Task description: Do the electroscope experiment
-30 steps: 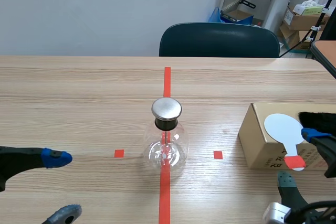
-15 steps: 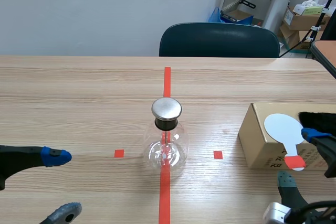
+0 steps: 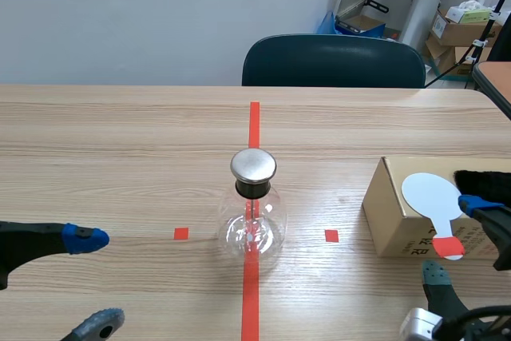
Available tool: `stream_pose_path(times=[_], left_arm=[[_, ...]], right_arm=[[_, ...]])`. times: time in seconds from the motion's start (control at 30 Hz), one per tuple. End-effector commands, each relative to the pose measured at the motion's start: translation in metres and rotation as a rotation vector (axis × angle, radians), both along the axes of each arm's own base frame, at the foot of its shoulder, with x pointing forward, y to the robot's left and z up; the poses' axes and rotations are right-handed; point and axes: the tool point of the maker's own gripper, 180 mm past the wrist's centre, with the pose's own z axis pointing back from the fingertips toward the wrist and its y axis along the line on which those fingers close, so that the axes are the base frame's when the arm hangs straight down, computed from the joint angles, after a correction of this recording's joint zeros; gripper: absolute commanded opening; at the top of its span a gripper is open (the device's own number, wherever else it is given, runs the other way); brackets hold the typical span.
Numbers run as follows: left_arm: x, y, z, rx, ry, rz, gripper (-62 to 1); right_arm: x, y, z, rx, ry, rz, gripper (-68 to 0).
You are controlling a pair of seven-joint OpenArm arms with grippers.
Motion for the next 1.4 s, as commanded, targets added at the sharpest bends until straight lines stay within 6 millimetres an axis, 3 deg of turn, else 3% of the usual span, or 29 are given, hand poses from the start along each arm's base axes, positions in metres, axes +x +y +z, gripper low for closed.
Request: stream_pose_path(times=[0.0,0.8,0.97,1.03,1.13,1.2,1.37], left_arm=[[0.002,-0.006,0.012,-0.044,-0.025,-0.003,-20.2],[0.012,-0.004,0.009,-0.013,-0.073,0.06,-20.2],[0.02,-0.003,0.01,-0.009,-0.112,0.126,-20.9],[0.021,-0.004,0.01,-0.016,-0.117,0.133,-26.2],[0.025,-0.005,0.013,-0.048,-0.113,0.172,-45.3],[0.031,-0.002,0.016,-0.08,-0.11,0.228,-54.6],[0.046,0.009,0.029,-0.181,-0.111,0.347,-55.8]], right_arm=[[0.002,-0.001,0.014,-0.009,-0.071,0.0,0.4],[-0.001,-0.001,0.013,-0.006,-0.063,-0.002,0.4],[-0.005,-0.001,0.029,0.083,-0.095,-0.022,0.4],[-0.007,0.003,0.043,0.127,-0.128,-0.008,0.4],[-0.006,0.007,0.061,0.212,-0.129,-0.006,0.4],[-0.005,0.009,0.066,0.285,-0.086,-0.018,0.4],[-0.002,0.016,0.068,0.45,0.077,-0.045,0.4]])
